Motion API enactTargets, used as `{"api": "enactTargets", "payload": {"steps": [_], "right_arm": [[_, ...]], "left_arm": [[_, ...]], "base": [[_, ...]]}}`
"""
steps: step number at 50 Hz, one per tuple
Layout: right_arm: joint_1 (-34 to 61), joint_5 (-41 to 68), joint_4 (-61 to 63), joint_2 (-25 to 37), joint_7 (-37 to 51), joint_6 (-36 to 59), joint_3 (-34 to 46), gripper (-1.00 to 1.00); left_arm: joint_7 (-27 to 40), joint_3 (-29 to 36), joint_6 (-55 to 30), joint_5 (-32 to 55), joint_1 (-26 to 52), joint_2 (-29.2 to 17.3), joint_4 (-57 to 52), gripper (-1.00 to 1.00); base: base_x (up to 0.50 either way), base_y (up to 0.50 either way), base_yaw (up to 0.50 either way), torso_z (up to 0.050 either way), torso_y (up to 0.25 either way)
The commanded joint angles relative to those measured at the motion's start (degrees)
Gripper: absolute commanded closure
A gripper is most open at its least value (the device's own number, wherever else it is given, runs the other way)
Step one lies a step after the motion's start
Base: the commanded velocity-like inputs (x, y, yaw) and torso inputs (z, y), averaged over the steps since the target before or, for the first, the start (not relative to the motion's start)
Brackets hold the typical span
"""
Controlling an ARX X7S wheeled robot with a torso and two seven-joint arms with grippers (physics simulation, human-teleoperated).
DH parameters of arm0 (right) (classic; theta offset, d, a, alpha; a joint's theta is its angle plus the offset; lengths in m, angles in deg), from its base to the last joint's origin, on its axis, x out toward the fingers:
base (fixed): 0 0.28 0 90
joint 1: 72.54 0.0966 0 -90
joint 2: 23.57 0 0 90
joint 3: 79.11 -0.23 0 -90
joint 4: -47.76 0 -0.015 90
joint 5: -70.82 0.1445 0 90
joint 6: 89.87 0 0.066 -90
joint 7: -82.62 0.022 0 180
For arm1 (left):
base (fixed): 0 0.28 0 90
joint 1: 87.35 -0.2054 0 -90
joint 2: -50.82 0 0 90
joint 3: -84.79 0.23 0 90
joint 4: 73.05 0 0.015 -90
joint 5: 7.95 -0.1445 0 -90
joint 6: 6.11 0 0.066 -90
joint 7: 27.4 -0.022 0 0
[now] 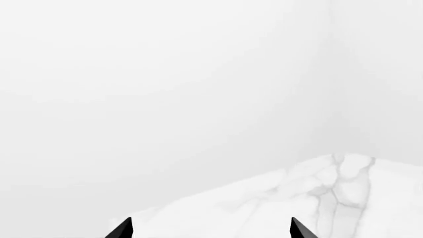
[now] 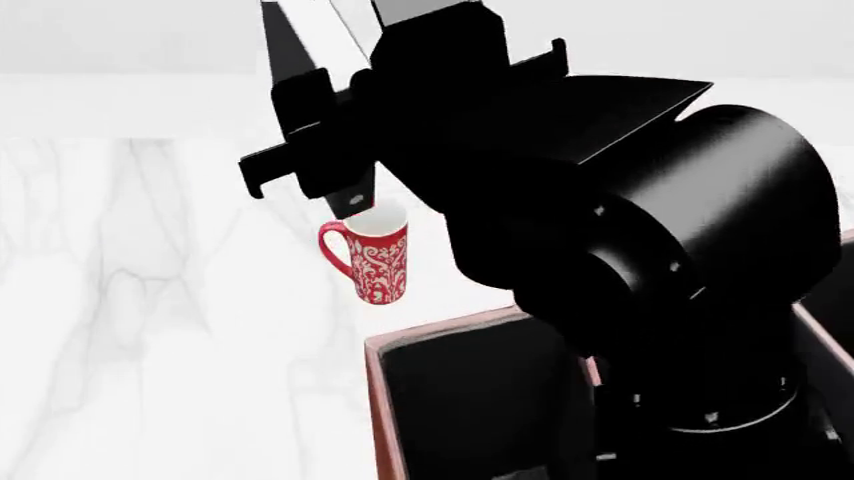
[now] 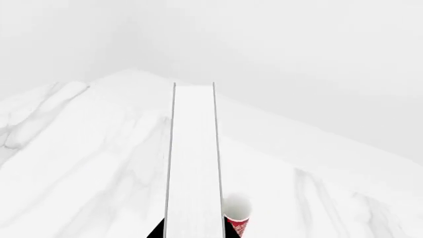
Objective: Pick up the book and place it in the right compartment of the caddy.
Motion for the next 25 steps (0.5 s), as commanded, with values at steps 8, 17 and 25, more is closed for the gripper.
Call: {"api": "enactTargets", "payload": {"steps": [8, 17, 25], "right_arm": [[3.7, 7.5, 1.6, 7.7, 18.2, 6.9, -10.2, 1.0], [3.3, 10.2, 1.1, 13.3, 22.6, 5.7, -11.8, 1.0], [4.1, 7.3, -3.0, 16.8, 22.3, 2.4, -9.7, 1.0]], "left_arm": [[0.1, 0.4, 0.0, 0.2, 0.1, -0.2, 0.2, -1.0], [0.2, 1.2, -0.1, -0.3, 0.5, -0.4, 0.7, -1.0], [0.4, 1.2, -0.3, -0.2, 0.4, -0.6, 0.4, -1.0]], "base": [[0.0, 0.0, 0.0, 0.0, 0.001], [0.0, 0.0, 0.0, 0.0, 0.001], [0.0, 0.0, 0.0, 0.0, 0.001]]}}
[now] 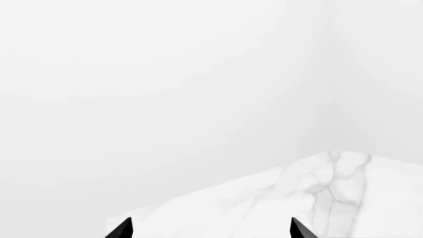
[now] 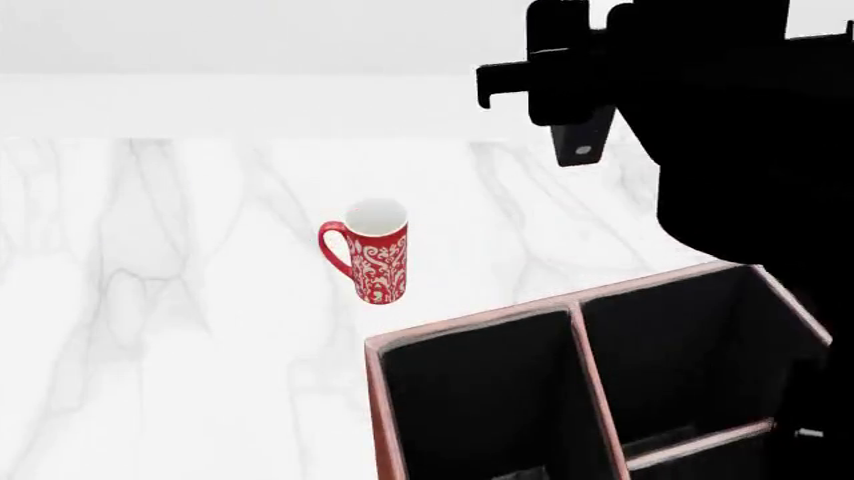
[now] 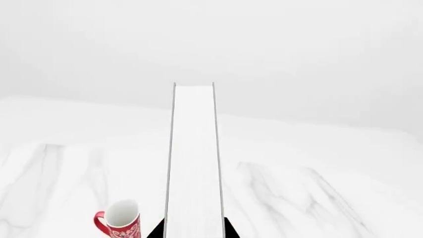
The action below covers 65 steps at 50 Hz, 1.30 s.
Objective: Pick up the book and place it in the right compartment of the caddy.
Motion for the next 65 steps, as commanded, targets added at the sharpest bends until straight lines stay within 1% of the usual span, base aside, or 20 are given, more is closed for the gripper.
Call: {"api": "enactTargets", "payload": {"steps": [1, 12, 25, 34, 40, 46, 51, 59, 60, 62, 64, 65], "right_arm": [[1.6, -1.3, -2.5, 5.4, 3.5, -1.8, -1.0, 1.0], [1.1, -0.1, -2.6, 10.5, 6.5, 0.5, -3.1, 1.0], [-2.0, -0.7, -5.6, 16.2, 6.2, -1.4, -2.6, 1.0], [-3.5, -1.2, -8.4, 17.8, 8.5, -2.0, -4.1, 1.0], [-0.8, 1.1, -10.6, 17.1, 13.0, 1.7, -8.0, 1.0], [2.6, 5.8, -13.2, 18.1, 18.7, 2.3, -6.5, 1.0], [4.5, 12.6, -15.7, 19.5, 25.6, 2.5, -5.4, 1.0], [6.3, 19.5, -17.5, 21.2, 30.9, 2.3, -2.3, 1.0], [6.2, 21.0, -17.5, 21.5, 31.9, 2.3, -2.1, 1.0], [5.6, 24.4, -15.1, 23.5, 33.0, 2.3, 0.9, 1.0], [4.3, 31.3, -14.5, 24.5, 39.2, 2.3, -0.5, 1.0], [4.0, 33.1, -14.0, 24.9, 40.5, 2.1, -0.2, 1.0]], "left_arm": [[0.2, 0.3, -0.2, -0.1, 0.0, -0.2, 0.0, -1.0], [0.2, 0.1, 0.1, 0.1, -0.2, -0.2, 0.0, -1.0], [0.4, 0.5, -0.1, 0.1, 0.0, -0.3, 0.0, -1.0], [0.7, 0.8, -0.9, 0.2, 0.2, -0.6, -0.7, -1.0], [0.8, 1.1, -1.2, 0.0, 0.3, -0.8, -0.9, -1.0], [0.7, 1.0, -1.1, 0.1, 0.3, -0.8, -0.6, -1.0], [0.7, 0.9, -0.8, 0.3, 0.3, -0.8, -0.4, -1.0], [0.8, 1.1, -1.0, 0.2, 0.4, -0.9, -0.3, -1.0], [0.8, 1.0, -1.0, 0.2, 0.4, -0.9, -0.3, -1.0], [0.8, 1.0, -0.9, 0.2, 0.4, -0.9, -0.2, -1.0], [0.7, 1.2, -0.7, 0.2, 0.5, -0.9, 0.1, -1.0], [0.7, 1.2, -0.7, 0.2, 0.6, -0.9, 0.2, -1.0]], "base": [[0.0, 0.0, 0.0, 0.0, 0.01], [0.0, 0.0, 0.0, 0.0, 0.001], [0.0, 0.0, 0.0, 0.0, 0.002], [0.0, 0.0, 0.0, 0.0, 0.001], [0.0, 0.0, 0.0, 0.0, 0.003], [0.0, 0.0, 0.0, 0.0, 0.002], [0.0, 0.0, 0.0, 0.0, 0.0], [0.0, 0.0, 0.0, 0.0, 0.001], [0.0, 0.0, 0.0, 0.0, 0.01], [0.0, 0.0, 0.0, 0.0, 0.0], [0.0, 0.0, 0.0, 0.0, 0.0], [0.0, 0.0, 0.0, 0.0, 0.0]]}}
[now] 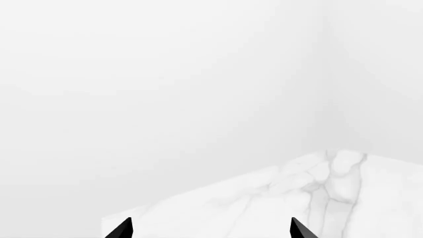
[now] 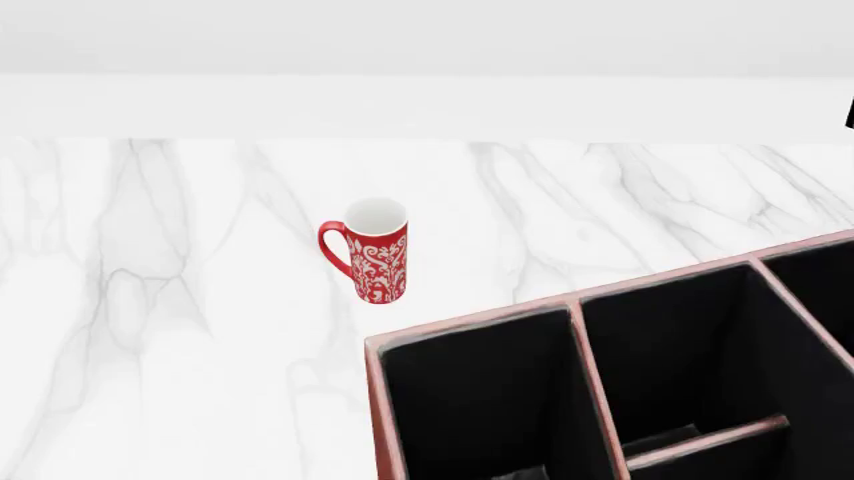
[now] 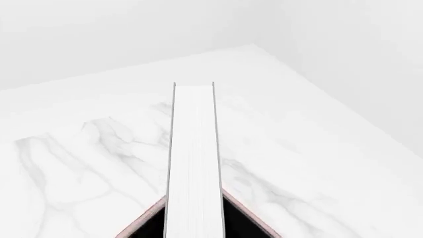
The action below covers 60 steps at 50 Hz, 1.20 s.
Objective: Pick up the book and place it in the right compartment of the caddy.
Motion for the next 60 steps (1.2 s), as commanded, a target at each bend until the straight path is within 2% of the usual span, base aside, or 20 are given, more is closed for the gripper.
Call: {"api": "enactTargets", "payload": {"steps": [1, 6, 17, 43, 60], "right_arm": [[0.3, 18.7, 1.5, 4.6, 15.7, 0.2, 2.2, 1.0], [0.1, 26.1, 1.2, 6.1, 20.9, -0.9, 3.7, 1.0], [-2.7, 31.7, 4.1, 9.6, 24.7, -3.8, 6.0, 1.0], [-5.7, 22.9, 2.4, 11.6, 15.5, -9.1, 9.2, 1.0], [-6.9, 21.9, 3.3, 11.2, 12.5, -10.2, 10.4, 1.0]], "left_arm": [[-0.1, 0.3, 0.3, 0.0, 0.2, -0.1, 0.6, -1.0], [-0.1, 0.1, 0.4, 0.1, 0.0, 0.0, 0.6, -1.0], [0.0, 0.3, 0.5, 0.1, -0.1, 0.0, 0.6, -1.0], [0.2, 1.0, 0.3, -0.2, 0.2, -0.3, 0.7, -1.0], [0.4, 1.8, 0.0, -0.8, 0.7, -0.6, 1.0, -1.0]], "base": [[0.0, 0.0, 0.0, 0.0, 0.0], [0.0, 0.0, 0.0, 0.003, 0.002], [0.0, 0.0, 0.0, 0.0, 0.002], [0.0, 0.0, 0.0, 0.0, 0.002], [0.0, 0.0, 0.0, 0.001, 0.001]]}}
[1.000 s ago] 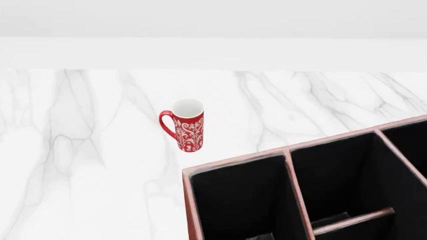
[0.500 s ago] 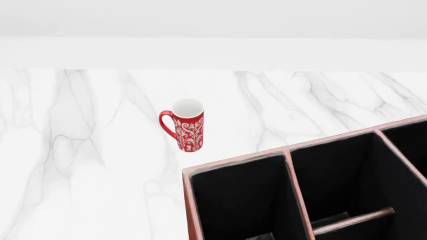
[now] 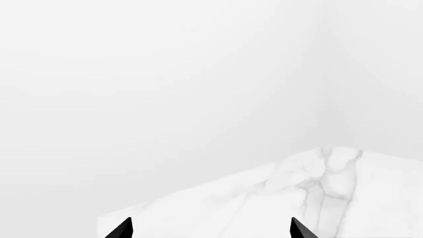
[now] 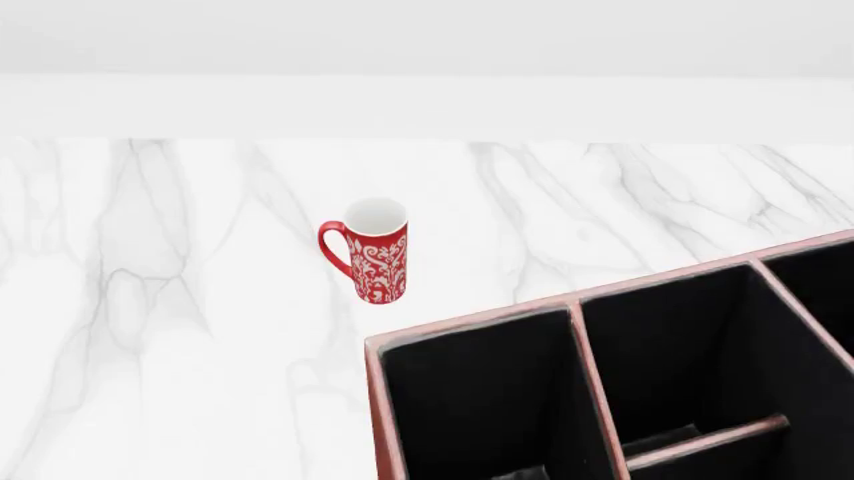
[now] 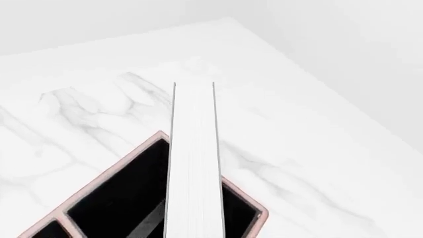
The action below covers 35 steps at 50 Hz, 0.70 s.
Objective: Pick up the book and place it in the right compartment of the caddy.
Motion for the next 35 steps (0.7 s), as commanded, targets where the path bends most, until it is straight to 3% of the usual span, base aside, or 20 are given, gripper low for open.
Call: {"api": "enactTargets", "payload": {"steps": [1, 35], "right_arm": [[0.3, -1.6, 0.9, 0.0, -1.7, -0.4, 0.3, 1.0], [-3.5, -7.3, -0.1, -1.6, -10.1, -4.4, 3.6, 1.0]], "left_arm": [[0.1, 0.5, -0.1, -0.3, 0.2, -0.2, 0.2, -1.0], [0.3, 0.8, -0.1, -0.4, 0.1, -0.4, 0.1, -1.0]], "base": [[0.0, 0.0, 0.0, 0.0, 0.0], [0.0, 0.0, 0.0, 0.0, 0.002]]}}
